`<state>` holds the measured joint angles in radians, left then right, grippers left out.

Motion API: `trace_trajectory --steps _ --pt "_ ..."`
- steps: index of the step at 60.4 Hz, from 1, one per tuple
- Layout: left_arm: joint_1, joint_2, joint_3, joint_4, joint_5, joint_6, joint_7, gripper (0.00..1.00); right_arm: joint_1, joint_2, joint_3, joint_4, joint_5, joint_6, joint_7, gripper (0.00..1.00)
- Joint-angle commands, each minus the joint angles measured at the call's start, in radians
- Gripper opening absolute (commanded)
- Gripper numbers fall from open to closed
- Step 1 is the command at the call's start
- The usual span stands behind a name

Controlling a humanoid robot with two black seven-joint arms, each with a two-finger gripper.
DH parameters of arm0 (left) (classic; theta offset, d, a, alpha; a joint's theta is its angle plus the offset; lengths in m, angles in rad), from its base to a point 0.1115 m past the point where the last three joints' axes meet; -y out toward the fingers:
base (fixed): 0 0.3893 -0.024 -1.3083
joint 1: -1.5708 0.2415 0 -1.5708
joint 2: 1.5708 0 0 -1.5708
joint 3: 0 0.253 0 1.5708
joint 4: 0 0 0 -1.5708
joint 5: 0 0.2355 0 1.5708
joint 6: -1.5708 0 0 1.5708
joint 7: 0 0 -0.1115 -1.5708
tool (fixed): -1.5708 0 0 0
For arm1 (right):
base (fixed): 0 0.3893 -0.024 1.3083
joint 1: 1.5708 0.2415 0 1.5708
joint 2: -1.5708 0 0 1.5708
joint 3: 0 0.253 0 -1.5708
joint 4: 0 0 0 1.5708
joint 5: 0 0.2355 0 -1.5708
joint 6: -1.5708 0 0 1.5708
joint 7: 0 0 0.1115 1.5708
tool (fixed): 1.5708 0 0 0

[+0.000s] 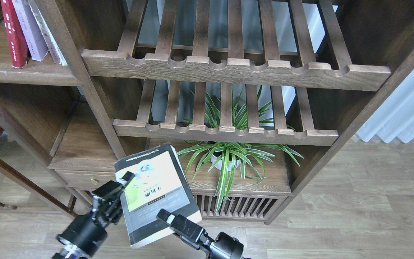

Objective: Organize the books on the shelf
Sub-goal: 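Lower the white book and grip it with both grippers, then carry the white book with the left gripper onto the far side shelf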

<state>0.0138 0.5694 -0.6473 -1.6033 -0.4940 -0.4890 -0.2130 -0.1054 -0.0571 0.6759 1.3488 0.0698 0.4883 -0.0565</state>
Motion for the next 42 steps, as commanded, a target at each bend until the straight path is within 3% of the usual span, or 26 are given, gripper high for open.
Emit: trace_trajectory --steps 1,2,4,7,8,10,13,28,42 --pt "0.000 0.030 -0.021 -0.001 0.003 0.000 0.000 0.10 0.003 0.006 0.008 -0.007 0.001 0.000 0.000 0.10" --pt "0.000 0.032 -0.023 -0.001 0.003 0.000 0.000 0.10 0.003 0.008 0.008 -0.007 0.001 0.000 0.000 0.12" --pt "0.000 0.035 -0.031 -0.001 0.006 0.000 0.001 0.10 0.004 0.014 0.008 -0.007 -0.004 0.000 -0.002 0.36" --pt "0.000 0.035 -0.038 -0.001 0.009 0.000 0.001 0.10 0.012 0.019 0.010 -0.008 -0.010 0.000 -0.002 0.57" --pt "0.000 0.037 -0.041 -0.001 0.012 0.000 0.001 0.10 0.018 0.020 0.010 -0.007 -0.019 0.000 -0.002 0.71" --pt "0.000 0.037 -0.051 -0.003 0.017 0.000 0.003 0.10 0.029 0.022 0.014 -0.007 -0.027 0.000 -0.002 0.86" --pt "0.001 0.041 -0.066 -0.009 0.026 0.000 0.004 0.10 0.036 0.020 0.030 -0.008 -0.028 0.000 0.001 1.00" --pt "0.023 0.191 -0.189 -0.043 0.041 0.000 0.004 0.10 0.038 0.008 0.085 -0.017 -0.027 0.000 0.004 1.00" --pt "0.121 0.343 -0.409 -0.080 0.090 0.000 0.024 0.11 0.030 0.010 0.088 -0.048 -0.027 0.000 0.004 1.00"
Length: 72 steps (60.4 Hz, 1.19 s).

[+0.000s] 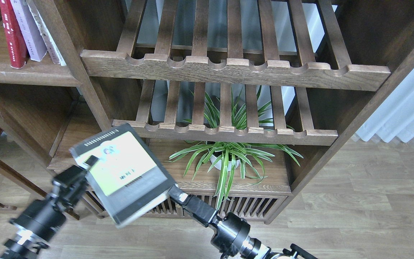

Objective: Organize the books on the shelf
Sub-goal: 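Carry the white book with the left gripper onto the far side shelf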

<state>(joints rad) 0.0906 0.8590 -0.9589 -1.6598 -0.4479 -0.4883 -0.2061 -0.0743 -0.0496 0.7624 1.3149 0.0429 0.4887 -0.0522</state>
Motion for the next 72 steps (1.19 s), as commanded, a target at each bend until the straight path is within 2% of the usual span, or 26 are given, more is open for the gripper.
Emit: trace_trajectory --steps 1,16,23,28,40,46,47,48,53,59,72 --pt "0.058 0.058 -0.127 -0.024 0.072 0.000 0.024 0.11 0.001 0.000 0.003 -0.017 0.000 0.000 0.000 1.00" --pt "0.186 0.080 -0.447 -0.070 0.209 0.000 0.040 0.12 -0.001 0.005 0.051 -0.042 0.002 0.000 0.000 1.00" --pt "0.192 0.087 -0.635 -0.066 0.222 0.000 0.099 0.13 -0.004 0.010 0.051 -0.066 0.002 0.000 0.000 1.00" --pt "0.192 0.090 -0.750 -0.061 0.222 0.000 0.143 0.10 -0.006 0.017 0.051 -0.079 0.002 0.000 0.000 1.00" --pt "0.190 0.141 -0.892 -0.021 0.227 0.000 0.211 0.09 -0.009 0.031 0.051 -0.085 0.000 0.000 -0.002 1.00" --pt "0.184 0.143 -0.951 0.018 0.235 0.000 0.274 0.09 -0.010 0.031 0.051 -0.086 0.000 0.000 -0.002 1.00" --pt "0.181 0.143 -0.984 0.043 0.239 0.000 0.324 0.08 -0.012 0.031 0.051 -0.086 0.000 0.000 -0.003 1.00" --pt "0.176 0.143 -1.000 0.058 0.244 0.000 0.349 0.08 -0.012 0.031 0.051 -0.086 0.000 0.000 -0.003 1.00" --pt "0.164 0.141 -1.040 0.087 0.278 0.000 0.395 0.07 -0.015 0.031 0.051 -0.086 -0.002 0.000 -0.003 1.00" --pt "0.129 0.132 -1.078 0.130 0.353 0.000 0.406 0.07 -0.015 0.034 0.051 -0.086 -0.003 0.000 -0.005 1.00" --pt "-0.050 0.123 -1.083 0.187 0.520 0.000 0.407 0.07 -0.018 0.050 0.049 -0.086 -0.011 0.000 -0.005 1.00"
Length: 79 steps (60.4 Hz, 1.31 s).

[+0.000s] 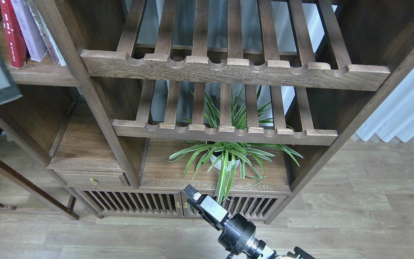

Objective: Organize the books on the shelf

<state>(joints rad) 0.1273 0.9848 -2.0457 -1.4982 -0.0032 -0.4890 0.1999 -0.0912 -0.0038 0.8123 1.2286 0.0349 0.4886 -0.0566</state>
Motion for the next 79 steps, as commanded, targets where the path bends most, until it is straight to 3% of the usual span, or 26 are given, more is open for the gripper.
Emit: trace_trajectory --steps 1,24,31,52,69,79 --pt "-0.100 -0.005 0.008 0.027 0.081 0.000 0.001 0.07 -0.001 0.004 -0.001 0.000 -0.003 0.000 0.000 1.00" --pt "-0.425 -0.049 0.116 0.101 0.351 0.000 0.004 0.08 -0.038 0.004 -0.001 0.002 -0.006 0.000 -0.002 1.00" --pt "-0.577 -0.049 0.177 0.145 0.457 0.000 0.021 0.08 -0.039 0.004 -0.001 0.002 -0.006 0.000 -0.003 1.00" --pt "-0.796 -0.098 0.334 0.243 0.600 0.000 0.033 0.09 -0.039 0.004 -0.002 0.003 -0.012 0.000 -0.003 1.00" --pt "-0.894 -0.161 0.421 0.279 0.615 0.000 0.076 0.09 -0.042 0.004 -0.001 0.003 -0.012 0.000 -0.003 1.00" --pt "-1.041 -0.202 0.528 0.395 0.646 0.000 0.078 0.09 -0.044 0.004 -0.002 0.003 -0.012 0.000 -0.003 1.00"
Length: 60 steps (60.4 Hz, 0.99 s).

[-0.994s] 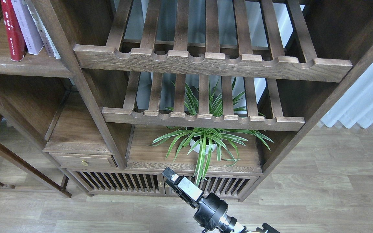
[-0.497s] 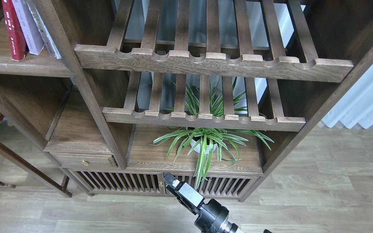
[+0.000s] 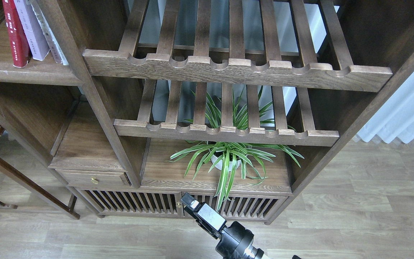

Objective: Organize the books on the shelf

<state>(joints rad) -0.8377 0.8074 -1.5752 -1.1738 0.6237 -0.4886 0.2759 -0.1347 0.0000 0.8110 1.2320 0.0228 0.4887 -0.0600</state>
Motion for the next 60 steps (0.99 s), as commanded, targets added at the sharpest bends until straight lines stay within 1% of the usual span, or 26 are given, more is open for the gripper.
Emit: trace_trajectory --steps 1,4,10,29,33,36,39,40,43,44,45,48,50,52,60 --pt "-0.081 -0.027 0.060 0.075 0.019 0.000 0.002 0.09 0.000 0.000 -0.003 0.000 0.000 0.000 0.000 1.00" --pt "-0.109 -0.043 0.076 0.115 0.028 0.000 0.003 0.10 -0.002 0.000 -0.001 0.000 0.000 0.000 0.000 1.00" --pt "-0.150 -0.073 0.110 0.157 0.042 0.000 0.003 0.10 -0.003 0.000 -0.001 0.000 0.000 0.000 0.000 1.00" --pt "-0.256 -0.116 0.202 0.223 0.042 0.000 0.002 0.12 -0.011 0.000 0.001 0.003 0.000 0.000 0.000 1.00" --pt "-0.274 -0.122 0.224 0.244 0.042 0.000 0.002 0.14 -0.013 0.000 0.001 0.003 0.000 0.000 0.000 1.00" --pt "-0.285 -0.128 0.236 0.260 0.042 0.000 0.002 0.17 -0.014 0.000 0.001 0.003 0.000 0.000 0.000 1.00" --pt "-0.288 -0.135 0.241 0.267 0.041 0.000 0.000 0.26 -0.014 0.000 0.001 0.003 0.000 0.000 0.000 1.00" --pt "-0.288 -0.139 0.241 0.267 0.037 0.000 0.000 0.33 -0.014 0.000 0.001 0.003 0.000 0.000 0.000 1.00" --pt "-0.288 -0.146 0.241 0.269 0.031 0.000 -0.001 0.45 -0.016 0.000 0.001 0.003 0.000 0.000 0.000 1.00" --pt "-0.285 -0.155 0.241 0.269 0.027 0.000 -0.007 0.52 -0.016 0.000 0.002 0.003 0.000 0.000 0.000 1.00" --pt "-0.282 -0.160 0.241 0.269 0.024 0.000 -0.009 0.54 -0.016 0.000 0.002 0.004 0.000 0.000 0.000 1.00" --pt "-0.276 -0.169 0.241 0.269 0.011 0.000 -0.009 0.59 -0.017 0.000 0.002 0.004 0.000 0.000 0.000 1.00" --pt "-0.255 -0.171 0.239 0.267 -0.036 0.000 -0.010 0.63 -0.017 0.000 0.002 0.004 0.000 0.000 0.000 1.00" --pt "-0.244 -0.169 0.236 0.267 -0.062 0.000 -0.004 0.63 -0.017 0.000 0.002 0.004 0.000 0.000 0.000 1.00" --pt "-0.213 -0.152 0.225 0.249 -0.127 0.000 -0.004 0.64 -0.017 0.000 0.002 0.004 0.000 0.000 0.000 1.00"
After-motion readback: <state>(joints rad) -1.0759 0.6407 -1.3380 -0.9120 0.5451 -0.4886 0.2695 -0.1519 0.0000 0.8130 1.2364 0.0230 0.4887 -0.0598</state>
